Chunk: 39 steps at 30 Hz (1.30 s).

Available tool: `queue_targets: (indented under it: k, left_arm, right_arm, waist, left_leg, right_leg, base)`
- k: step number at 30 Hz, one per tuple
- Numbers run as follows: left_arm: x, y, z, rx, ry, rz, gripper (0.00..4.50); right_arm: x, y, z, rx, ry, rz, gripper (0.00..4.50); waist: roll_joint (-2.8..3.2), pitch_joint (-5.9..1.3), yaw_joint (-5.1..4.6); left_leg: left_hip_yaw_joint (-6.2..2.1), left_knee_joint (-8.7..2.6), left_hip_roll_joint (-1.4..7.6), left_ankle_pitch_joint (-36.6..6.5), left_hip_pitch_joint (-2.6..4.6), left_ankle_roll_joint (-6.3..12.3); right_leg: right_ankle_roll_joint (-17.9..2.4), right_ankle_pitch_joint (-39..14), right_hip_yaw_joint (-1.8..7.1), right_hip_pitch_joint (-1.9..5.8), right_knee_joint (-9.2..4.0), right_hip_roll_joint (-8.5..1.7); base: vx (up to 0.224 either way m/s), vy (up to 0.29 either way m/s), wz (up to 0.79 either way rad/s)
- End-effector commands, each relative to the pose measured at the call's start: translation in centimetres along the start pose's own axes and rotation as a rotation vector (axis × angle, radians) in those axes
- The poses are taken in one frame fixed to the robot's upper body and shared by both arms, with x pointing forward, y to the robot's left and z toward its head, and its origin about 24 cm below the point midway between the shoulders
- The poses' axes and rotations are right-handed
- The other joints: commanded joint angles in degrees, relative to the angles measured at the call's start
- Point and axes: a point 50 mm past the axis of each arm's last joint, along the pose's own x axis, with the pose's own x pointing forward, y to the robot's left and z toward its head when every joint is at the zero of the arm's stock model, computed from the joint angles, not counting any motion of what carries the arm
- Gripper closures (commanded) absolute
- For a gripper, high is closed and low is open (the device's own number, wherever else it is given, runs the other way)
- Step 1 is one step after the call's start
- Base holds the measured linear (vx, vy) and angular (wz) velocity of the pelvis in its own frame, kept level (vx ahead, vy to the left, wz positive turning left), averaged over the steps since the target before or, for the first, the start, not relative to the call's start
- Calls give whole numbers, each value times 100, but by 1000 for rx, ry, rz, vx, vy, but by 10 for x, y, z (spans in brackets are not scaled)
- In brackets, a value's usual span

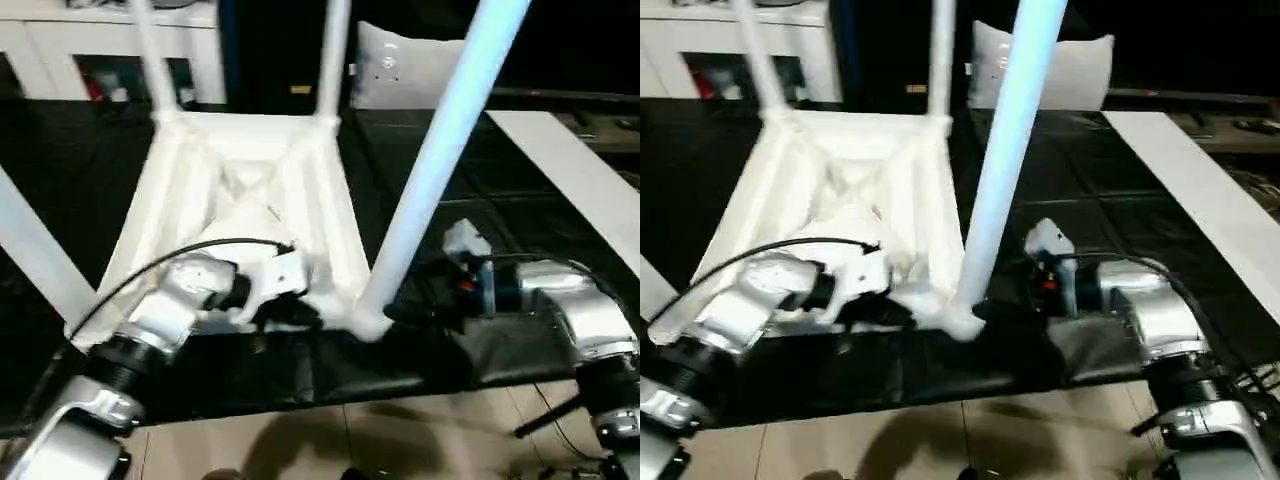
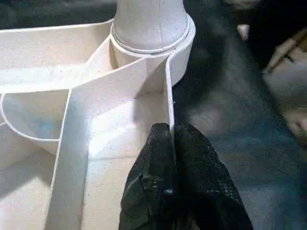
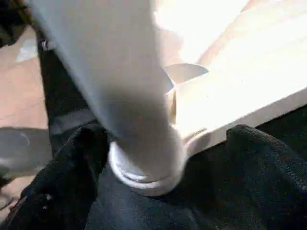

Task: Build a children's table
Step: Rotate leg to tighten

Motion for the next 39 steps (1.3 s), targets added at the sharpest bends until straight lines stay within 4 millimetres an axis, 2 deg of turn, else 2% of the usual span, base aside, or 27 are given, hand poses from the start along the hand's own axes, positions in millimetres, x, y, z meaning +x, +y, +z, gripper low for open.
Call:
queue_targets:
  k: [1, 2, 3, 6, 7, 10, 19, 24, 27, 30, 32, 33, 34, 35, 37, 38, 39]
  left_arm:
    - [9, -5, 18, 95, -22, -125, 450]
    - [8, -6, 18, 104, -14, -147, 450]
    - [8, -6, 18, 108, -10, -155, 450]
    - [8, -7, 18, 125, -5, -174, 450]
    - [8, -7, 18, 127, -6, -174, 450]
    - [10, -6, 19, 135, -10, -171, 450]
    - [10, -4, 19, 137, -11, -164, 450]
    - [11, -3, 18, 113, -27, -134, 450]
    - [14, -2, 21, 62, -73, -86, 450]
    - [18, 0, 23, 23, -97, -39, 450]
    - [26, 3, 30, -34, -141, 48, 450]
    - [28, 4, 32, -51, -153, 71, 450]
    - [31, 5, 35, -66, -166, 104, 450]
    - [34, 8, 39, -90, -178, 154, 450]
    - [39, 14, 47, -121, -182, 245, 450]
    - [41, 17, 49, -133, -182, 281, 450]
    - [43, 19, 52, -152, -186, 307, 450]
  right_arm:
    - [-2, -1, 6, -27, 7, 23, 54]
    - [-1, 0, 8, -26, -2, 46, 54]
    - [0, 1, 8, -26, -5, 56, 72]
    - [5, 7, 8, -11, -23, 127, 98]
    - [6, 7, 8, -9, -25, 136, 98]
    - [11, 9, 5, -3, -29, 162, 135]
    - [18, 10, 5, 10, -27, 199, 214]
    - [19, 14, 4, 26, -42, 220, 242]
    - [23, 20, 5, 53, -86, 243, 250]
    - [28, 22, 6, 78, -111, 232, 252]
    - [42, 22, 8, 108, -144, 140, 252]
    - [47, 20, 9, 110, -147, 97, 253]
    - [53, 17, 10, 112, -147, 30, 253]
    - [61, 11, 12, 142, -153, -59, 253]
    - [75, 4, 15, 196, -155, -192, 255]
    - [80, 1, 17, 216, -154, -238, 255]
    - [86, -2, 19, 237, -156, -295, 256]
  waist:
    - [-3, -433, -27]
    - [-5, -423, 1]
    - [-24, -416, 15]
    - [-38, -401, 18]
    - [-35, -397, 17]
    - [-45, -393, 12]
    - [-66, -401, 4]
    - [-71, -399, 2]
    - [-55, -399, 13]
    - [-70, -391, 15]
    - [-60, -379, -7]
    - [-67, -373, -20]
    - [-86, -375, -70]
    - [-81, -369, -97]
    - [-93, -365, -254]
    - [-90, -370, -374]
    - [-4, -368, -449]
  left_leg:
    - [64, -372, 109, -540, 16, 410]
    - [76, -371, 102, -590, 18, 417]
    - [76, -373, 91, -647, 27, 404]
    - [78, -372, 74, -782, 26, 358]
    - [79, -371, 67, -813, 21, 355]
    - [80, -366, 51, -899, 29, 315]
    - [73, -363, 45, -879, 11, 301]
    - [76, -363, 43, -852, 6, 307]
    - [77, -361, 45, -847, 17, 297]
    - [79, -362, 40, -880, 22, 277]
    - [77, -356, 27, -924, 12, 238]
    - [74, -353, 22, -978, 18, 208]
    - [64, -336, -17, -1027, -9, 127]
    - [61, -326, -37, -1051, -12, 115]
    - [35, -303, -48, -1166, -34, 34]
    - [-5, -274, -68, -1304, -110, -4]
    - [-19, -263, -38, -1503, -45, 48]
  right_leg:
    - [-723, -1758, 419, 379, -280, -389]
    - [-722, -1819, 440, 370, -282, -381]
    - [-689, -1963, 452, 361, -286, -379]
    - [-572, -2324, 475, 339, -317, -377]
    - [-543, -2403, 474, 341, -327, -375]
    - [-372, -2758, 464, 322, -384, -378]
    - [-304, -2775, 463, 321, -381, -370]
    - [-282, -2792, 461, 322, -384, -364]
    - [-286, -2785, 464, 317, -390, -364]
    - [-278, -2861, 458, 309, -401, -360]
    - [-203, -3011, 440, 305, -433, -363]
    - [-160, -3115, 425, 296, -451, -364]
    - [38, -3409, 372, 316, -497, -363]
    - [105, -3502, 349, 309, -525, -358]
    - [214, -3669, 280, 300, -563, -349]
    - [395, -3842, 186, 359, -606, -349]
    - [411, -3845, 134, 332, -687, -372]
  base:
    - [0, 0, 0]
    - [0, 0, 0]
    - [0, 0, 0]
    - [0, 0, 0]
    - [0, 0, 0]
    - [0, 0, 0]
    - [0, 0, 0]
    - [0, 0, 0]
    - [0, 0, 0]
    - [0, 0, 0]
    - [0, 0, 0]
    - [0, 0, 0]
    - [0, 0, 0]
    - [0, 0, 0]
    - [0, 0, 0]
    - [0, 0, 0]
    - [0, 0, 0]
